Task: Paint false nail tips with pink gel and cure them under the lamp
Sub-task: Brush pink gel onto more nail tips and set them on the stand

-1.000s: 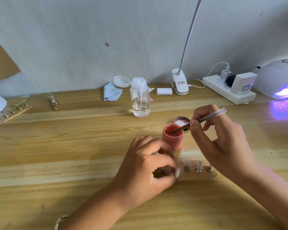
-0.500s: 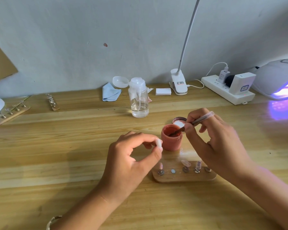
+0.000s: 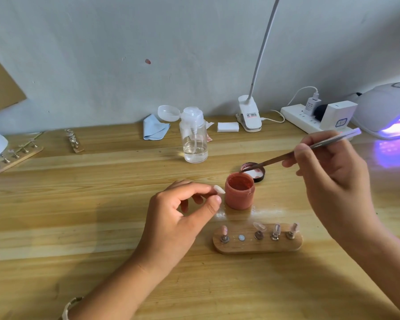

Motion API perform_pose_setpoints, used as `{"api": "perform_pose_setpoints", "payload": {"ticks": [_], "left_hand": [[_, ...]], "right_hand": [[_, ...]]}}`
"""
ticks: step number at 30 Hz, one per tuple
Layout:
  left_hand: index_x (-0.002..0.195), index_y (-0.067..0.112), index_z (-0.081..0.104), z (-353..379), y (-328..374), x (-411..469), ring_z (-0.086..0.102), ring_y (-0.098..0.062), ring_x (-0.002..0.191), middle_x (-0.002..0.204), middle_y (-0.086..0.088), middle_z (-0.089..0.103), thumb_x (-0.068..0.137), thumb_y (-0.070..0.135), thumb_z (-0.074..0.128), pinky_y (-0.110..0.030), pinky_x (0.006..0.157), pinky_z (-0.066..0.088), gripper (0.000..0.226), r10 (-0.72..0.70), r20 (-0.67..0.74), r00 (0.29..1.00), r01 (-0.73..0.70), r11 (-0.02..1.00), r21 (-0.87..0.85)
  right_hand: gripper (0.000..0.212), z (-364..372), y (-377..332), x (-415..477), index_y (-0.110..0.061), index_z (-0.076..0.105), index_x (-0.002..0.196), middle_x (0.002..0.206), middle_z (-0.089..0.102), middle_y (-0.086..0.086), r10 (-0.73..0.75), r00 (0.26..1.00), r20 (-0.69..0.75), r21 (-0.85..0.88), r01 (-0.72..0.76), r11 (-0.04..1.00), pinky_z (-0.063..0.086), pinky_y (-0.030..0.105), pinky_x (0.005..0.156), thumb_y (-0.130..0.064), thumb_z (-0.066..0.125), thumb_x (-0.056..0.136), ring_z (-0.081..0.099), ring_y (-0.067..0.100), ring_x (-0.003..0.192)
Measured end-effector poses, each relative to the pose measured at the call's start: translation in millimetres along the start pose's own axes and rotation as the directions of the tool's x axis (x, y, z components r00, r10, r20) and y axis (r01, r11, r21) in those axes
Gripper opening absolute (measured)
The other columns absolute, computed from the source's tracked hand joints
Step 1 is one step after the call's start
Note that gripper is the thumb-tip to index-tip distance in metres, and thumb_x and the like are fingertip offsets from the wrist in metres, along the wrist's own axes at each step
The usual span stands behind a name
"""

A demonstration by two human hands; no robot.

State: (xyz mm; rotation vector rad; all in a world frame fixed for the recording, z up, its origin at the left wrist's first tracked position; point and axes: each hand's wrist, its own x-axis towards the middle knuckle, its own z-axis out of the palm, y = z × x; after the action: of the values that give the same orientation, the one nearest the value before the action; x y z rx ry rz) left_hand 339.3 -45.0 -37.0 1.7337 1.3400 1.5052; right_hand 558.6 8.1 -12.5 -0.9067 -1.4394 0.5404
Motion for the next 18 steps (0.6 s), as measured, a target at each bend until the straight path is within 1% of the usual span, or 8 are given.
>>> {"api": "perform_pose_setpoints", "payload": {"ticks": [2, 5, 9, 12, 15, 18], "left_hand": [[0.09, 0.019, 0.078, -0.9, -0.7, 0.0, 0.066, -0.018, 0.081, 0.086, 0.004, 0.075, 0.083, 0.019, 0.078, -0.035, 0.067, 0.05, 0.007, -0.025, 0.012, 1.0, 0.025, 0.999, -0.024], [0.09, 0.02, 0.078, -1.7, -0.8, 0.3, 0.066, -0.016, 0.081, 0.086, 0.005, 0.075, 0.083, 0.015, 0.078, -0.039, 0.067, 0.05, 0.009, -0.055, 0.021, 0.998, 0.056, 0.997, -0.049], [0.089, 0.023, 0.079, -1.0, -2.0, 1.1, 0.067, -0.014, 0.08, 0.087, 0.007, 0.075, 0.081, 0.018, 0.078, -0.038, 0.066, 0.05, 0.009, -0.071, 0.024, 0.997, 0.073, 0.995, -0.062], [0.087, 0.027, 0.079, -1.1, -2.8, 1.5, 0.066, -0.013, 0.08, 0.087, 0.008, 0.076, 0.079, 0.025, 0.078, -0.034, 0.066, 0.048, 0.009, -0.075, 0.029, 0.997, 0.078, 0.993, -0.09], [0.089, 0.028, 0.078, -1.1, -3.9, 2.0, 0.066, -0.014, 0.08, 0.087, 0.009, 0.076, 0.077, 0.029, 0.077, -0.03, 0.064, 0.047, 0.012, -0.084, 0.028, 0.996, 0.087, 0.99, -0.113], [0.088, 0.027, 0.078, -1.1, -5.6, 2.4, 0.065, -0.018, 0.081, 0.087, 0.008, 0.076, 0.077, 0.028, 0.078, -0.035, 0.063, 0.045, 0.012, -0.085, 0.028, 0.996, 0.088, 0.988, -0.127]], "right_hand": [[0.008, 0.1, 0.1, 1.3, -0.029, 0.057, 0.089, 0.074, 0.071, -0.007, 0.023, 1.0, -0.014, 0.086, -0.021, 0.996, 0.049, 0.025, 0.067, -0.024, 0.057, 0.095, 0.067, 0.007, 0.074], [0.003, 0.5, -1.8, 2.0, -0.024, 0.056, 0.091, 0.071, 0.068, -0.01, 0.015, 1.0, -0.022, 0.219, -0.009, 0.976, 0.049, 0.02, 0.067, -0.026, 0.058, 0.091, 0.068, 0.009, 0.074], [0.004, 1.4, -5.4, 0.1, -0.026, 0.056, 0.091, 0.074, 0.067, -0.014, -0.025, 1.0, -0.001, 0.249, 0.025, 0.968, 0.05, 0.02, 0.068, -0.029, 0.057, 0.09, 0.069, 0.01, 0.076], [0.002, 3.2, -7.3, -3.8, -0.025, 0.057, 0.092, 0.078, 0.066, -0.016, -0.057, 0.998, 0.029, 0.282, 0.047, 0.958, 0.05, 0.023, 0.07, -0.027, 0.056, 0.091, 0.068, 0.013, 0.077], [0.004, 3.9, -8.6, -8.7, -0.023, 0.059, 0.093, 0.08, 0.068, -0.01, -0.084, 0.994, 0.077, 0.315, 0.056, 0.947, 0.05, 0.025, 0.072, -0.025, 0.056, 0.093, 0.067, 0.018, 0.078], [0.003, 4.5, -9.3, -11.7, -0.022, 0.06, 0.093, 0.081, 0.068, -0.005, -0.096, 0.987, 0.129, 0.339, 0.047, 0.939, 0.05, 0.026, 0.075, -0.022, 0.057, 0.094, 0.064, 0.023, 0.078]]}}
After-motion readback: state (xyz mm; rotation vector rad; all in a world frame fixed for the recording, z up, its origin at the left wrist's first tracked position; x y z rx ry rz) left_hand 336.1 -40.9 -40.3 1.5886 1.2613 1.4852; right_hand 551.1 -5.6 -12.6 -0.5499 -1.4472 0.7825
